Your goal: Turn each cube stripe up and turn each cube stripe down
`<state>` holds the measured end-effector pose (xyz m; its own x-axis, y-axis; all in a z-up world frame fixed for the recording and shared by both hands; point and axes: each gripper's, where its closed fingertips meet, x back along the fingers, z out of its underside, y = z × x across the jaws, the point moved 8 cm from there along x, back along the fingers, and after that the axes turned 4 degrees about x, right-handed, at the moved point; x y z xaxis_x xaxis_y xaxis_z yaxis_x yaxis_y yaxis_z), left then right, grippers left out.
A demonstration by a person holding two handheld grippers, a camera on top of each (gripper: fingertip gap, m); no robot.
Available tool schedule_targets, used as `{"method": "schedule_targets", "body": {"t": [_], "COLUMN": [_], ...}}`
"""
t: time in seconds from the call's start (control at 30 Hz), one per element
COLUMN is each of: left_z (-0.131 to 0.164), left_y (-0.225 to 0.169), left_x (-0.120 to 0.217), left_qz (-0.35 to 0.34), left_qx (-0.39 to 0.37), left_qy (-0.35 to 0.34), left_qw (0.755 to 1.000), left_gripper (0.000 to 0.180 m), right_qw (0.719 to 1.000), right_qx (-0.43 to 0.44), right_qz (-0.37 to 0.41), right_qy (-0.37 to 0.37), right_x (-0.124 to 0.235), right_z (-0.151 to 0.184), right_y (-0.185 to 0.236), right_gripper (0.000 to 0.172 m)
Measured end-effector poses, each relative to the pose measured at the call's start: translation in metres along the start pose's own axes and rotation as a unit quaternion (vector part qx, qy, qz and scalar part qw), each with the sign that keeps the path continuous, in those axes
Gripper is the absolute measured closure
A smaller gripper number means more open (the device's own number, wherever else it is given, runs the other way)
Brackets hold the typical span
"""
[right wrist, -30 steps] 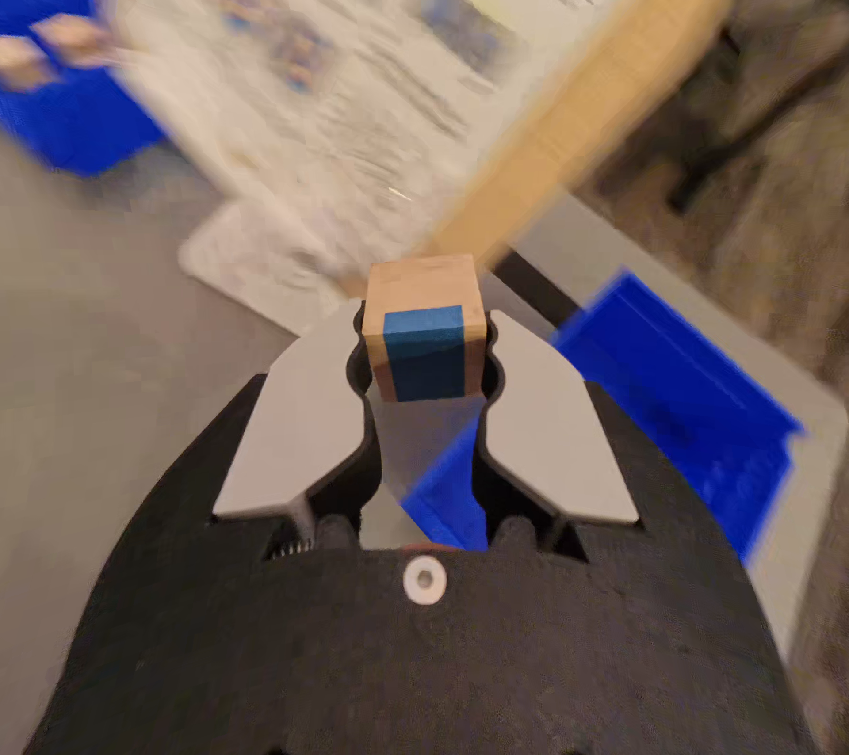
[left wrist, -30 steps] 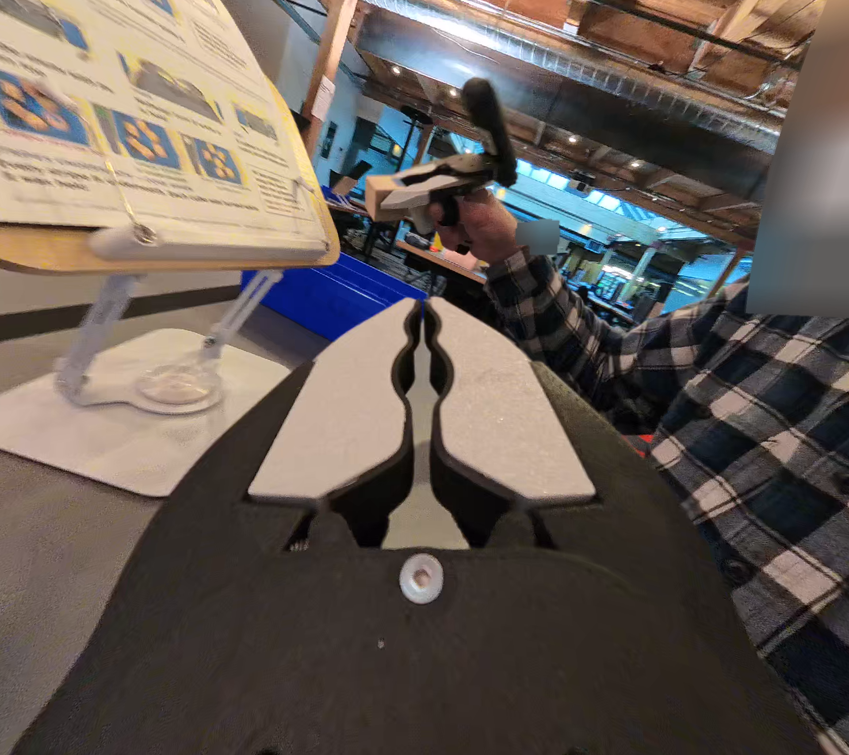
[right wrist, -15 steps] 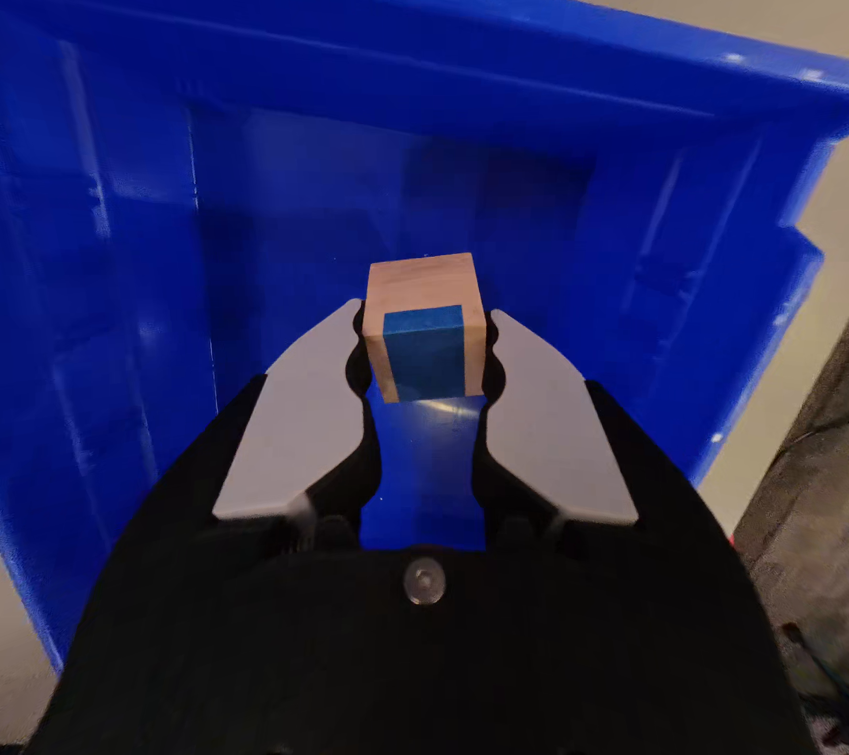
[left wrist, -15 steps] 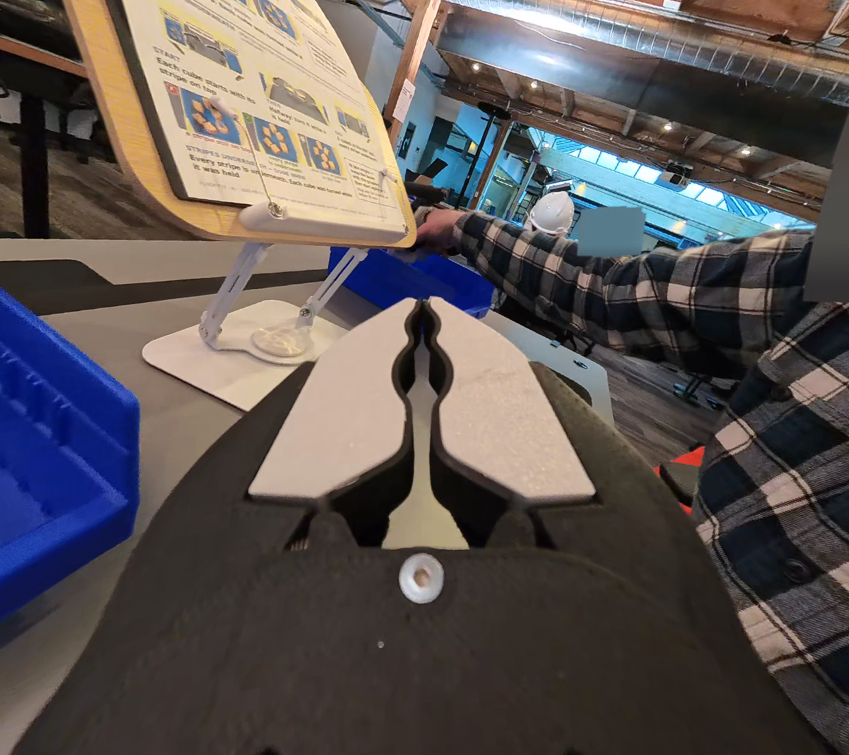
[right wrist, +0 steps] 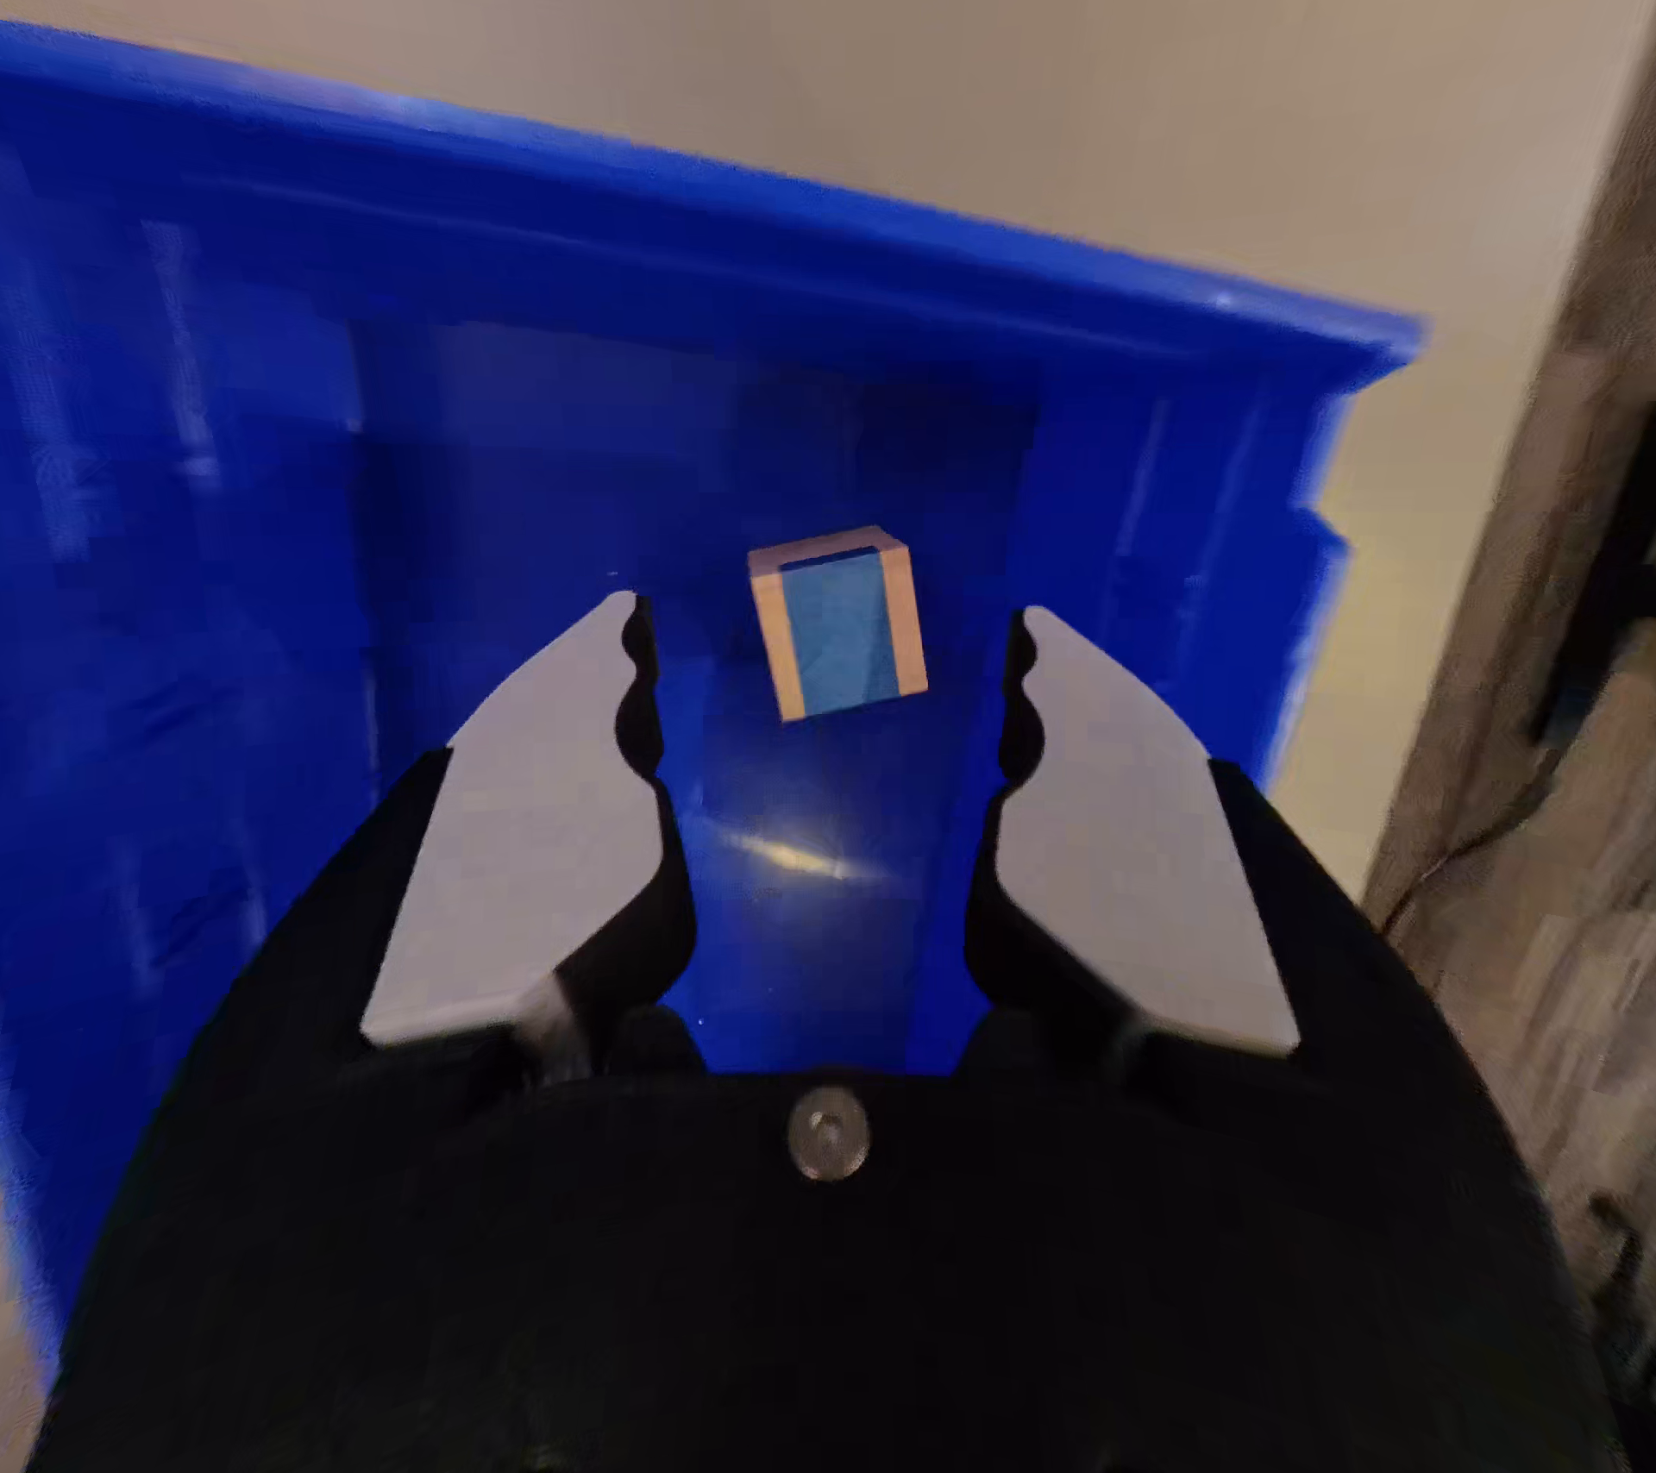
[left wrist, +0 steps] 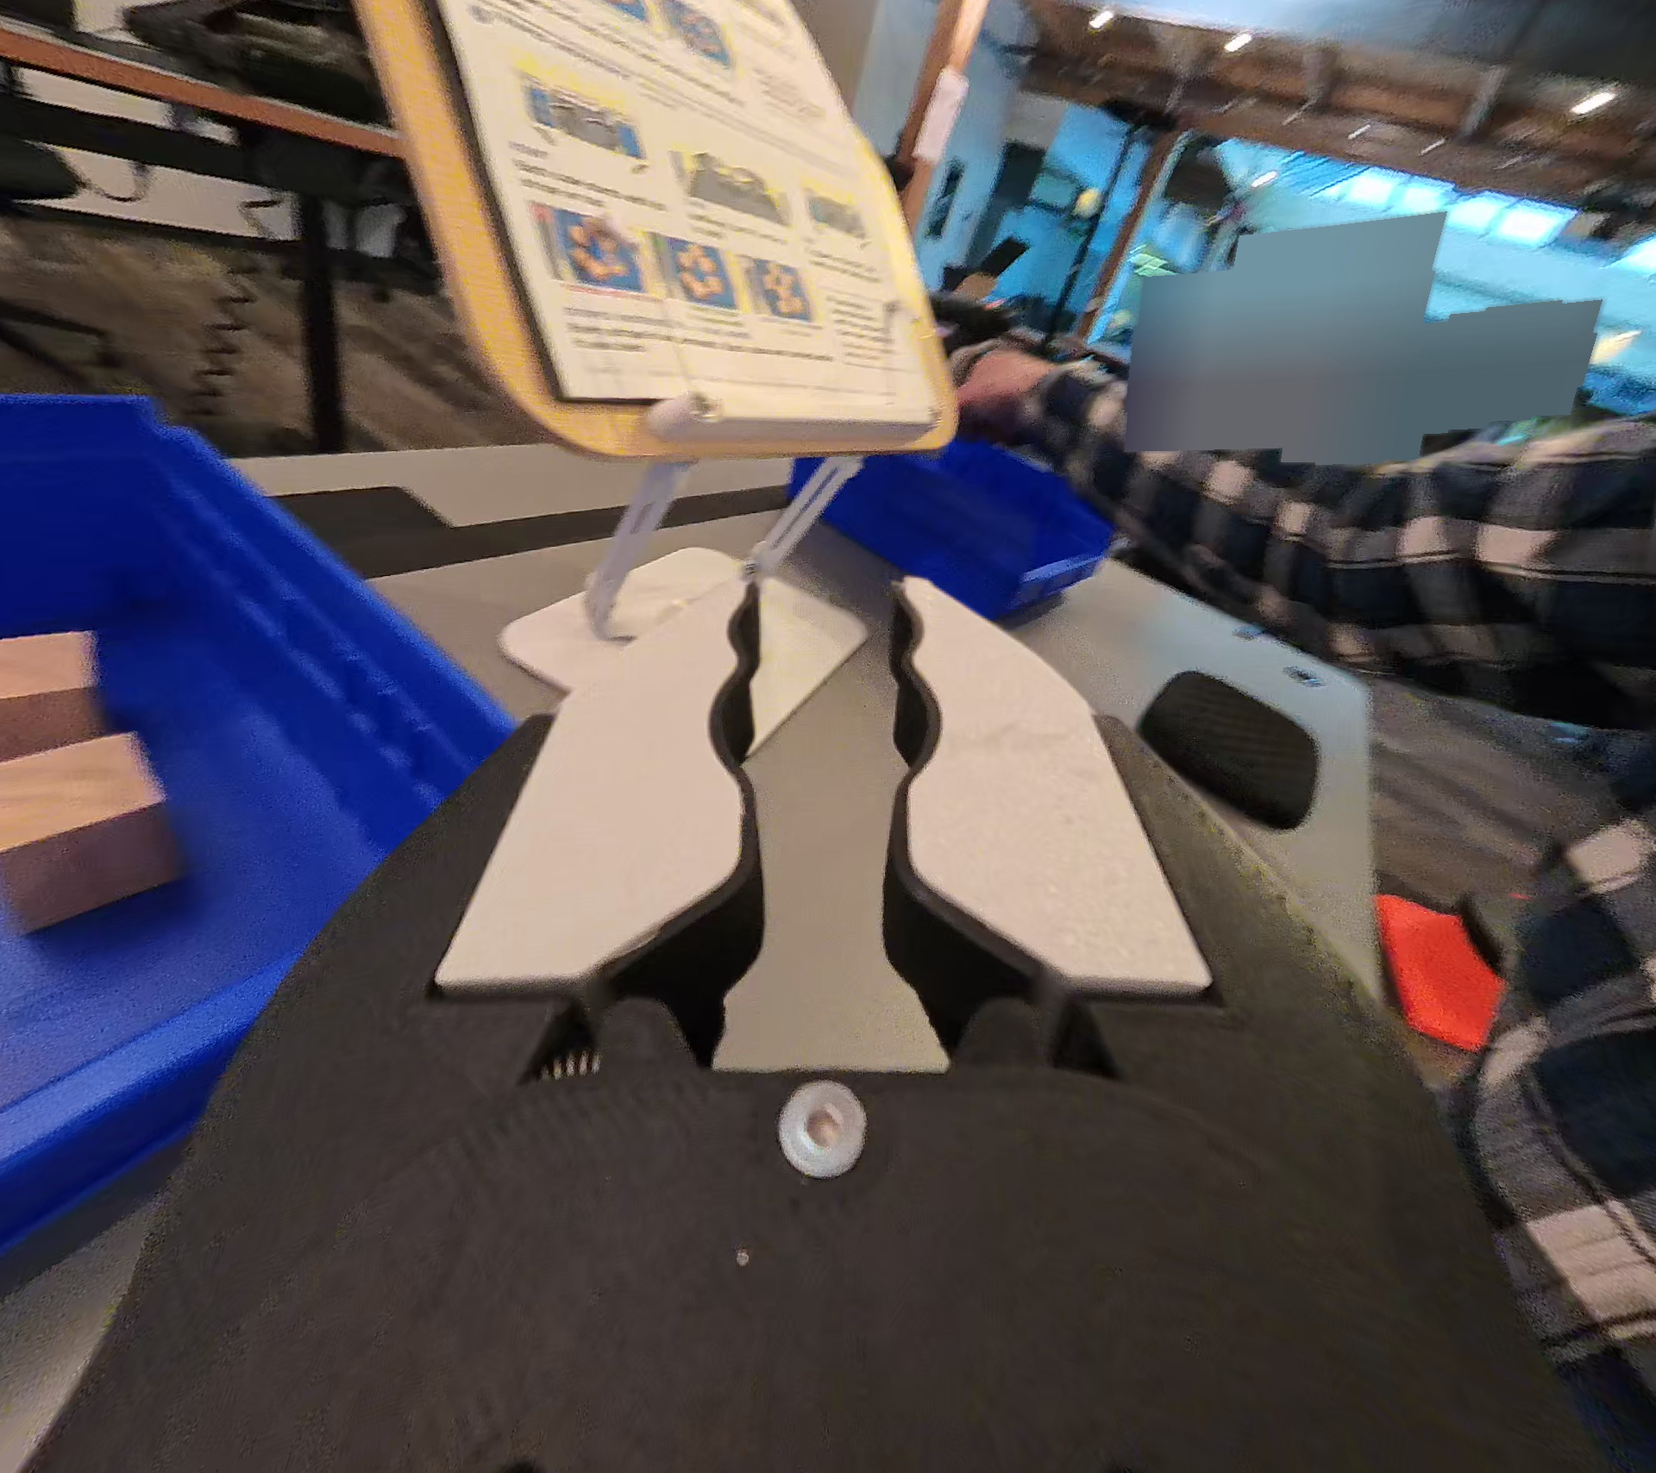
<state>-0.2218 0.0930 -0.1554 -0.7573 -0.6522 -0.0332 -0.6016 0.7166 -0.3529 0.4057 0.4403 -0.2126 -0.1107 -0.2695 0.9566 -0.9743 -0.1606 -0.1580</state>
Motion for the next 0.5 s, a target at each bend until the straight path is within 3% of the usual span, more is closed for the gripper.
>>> {"method": "schedule_targets", "body": {"t": [0.13,0.27,0.43,0.5], "left_z": [-0.022,-0.033,-0.030,-0.022], "left_y": [0.025,0.068,0.119,0.139], "left_x": [0.016,0.011,-0.025,-0.042], "left_qz": [-0.109,-0.216,-0.247,-0.227], "left_qx": [-0.055,-0.077,-0.140,-0.185], "left_qy": [0.051,0.164,0.319,0.404], "left_qw": [0.991,0.959,0.904,0.866], "left_gripper": [0.137,0.120,0.118,0.118], "right_qw": [0.991,0.968,0.943,0.934], "right_qx": [0.075,0.161,0.228,0.253], "right_qz": [0.004,-0.005,-0.041,-0.044], "right_qy": [-0.115,-0.190,-0.238,-0.249], "right_x": [0.066,0.113,0.135,0.138], "right_z": [0.009,0.043,0.086,0.099], "right_y": [0.031,0.079,0.127,0.140], "right_gripper": [0.104,0.105,0.110,0.111]}}
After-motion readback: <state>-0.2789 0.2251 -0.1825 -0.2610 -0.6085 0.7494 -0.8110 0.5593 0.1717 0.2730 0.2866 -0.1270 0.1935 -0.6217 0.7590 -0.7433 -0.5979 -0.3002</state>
